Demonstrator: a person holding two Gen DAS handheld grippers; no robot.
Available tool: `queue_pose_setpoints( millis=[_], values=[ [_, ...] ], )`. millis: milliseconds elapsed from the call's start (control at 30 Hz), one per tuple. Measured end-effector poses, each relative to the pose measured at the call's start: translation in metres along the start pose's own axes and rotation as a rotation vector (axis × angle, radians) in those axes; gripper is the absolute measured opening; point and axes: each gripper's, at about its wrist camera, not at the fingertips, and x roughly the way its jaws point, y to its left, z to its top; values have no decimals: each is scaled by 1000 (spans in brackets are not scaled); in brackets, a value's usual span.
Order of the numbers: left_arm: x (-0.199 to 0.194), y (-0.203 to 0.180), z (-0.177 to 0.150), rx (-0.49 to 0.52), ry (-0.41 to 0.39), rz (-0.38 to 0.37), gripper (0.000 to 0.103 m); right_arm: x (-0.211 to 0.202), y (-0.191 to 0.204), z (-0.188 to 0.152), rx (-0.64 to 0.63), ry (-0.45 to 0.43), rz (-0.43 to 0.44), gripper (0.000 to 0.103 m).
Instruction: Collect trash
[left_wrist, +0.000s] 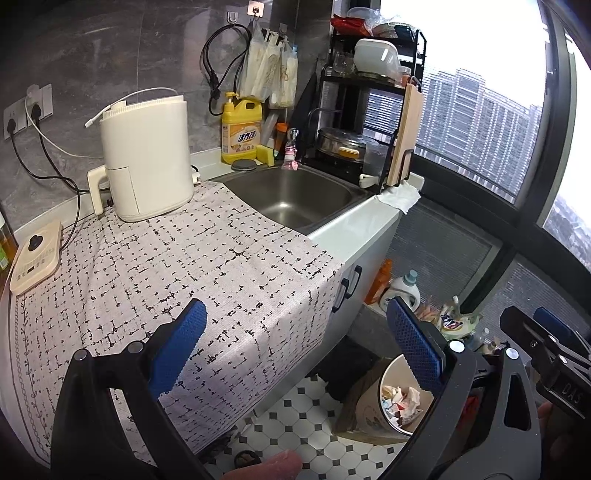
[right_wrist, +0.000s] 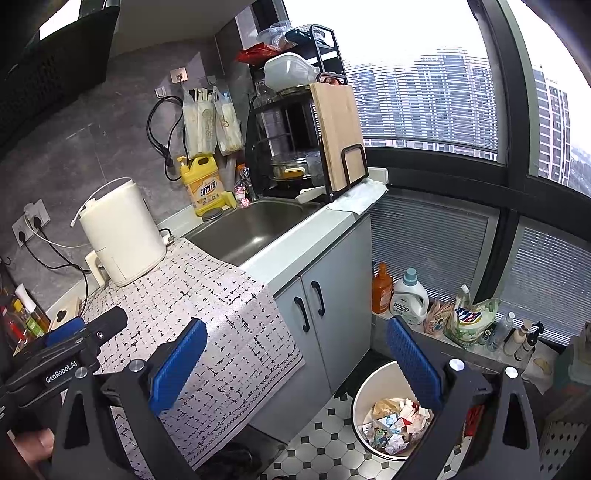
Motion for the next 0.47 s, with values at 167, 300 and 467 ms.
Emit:
queue_pose_setpoints(
  millis=[167, 300, 467],
  values=[
    [4, 4, -1, 4, 9, 5, 97, 4, 1, -3, 7, 13, -8, 95],
    [12, 8, -3, 12, 32, -11, 97, 11, 5, -7, 14, 27, -20, 95],
    [23, 17, -1, 6, 48, -28, 97, 20, 14, -6, -1, 35, -31, 95]
  ],
)
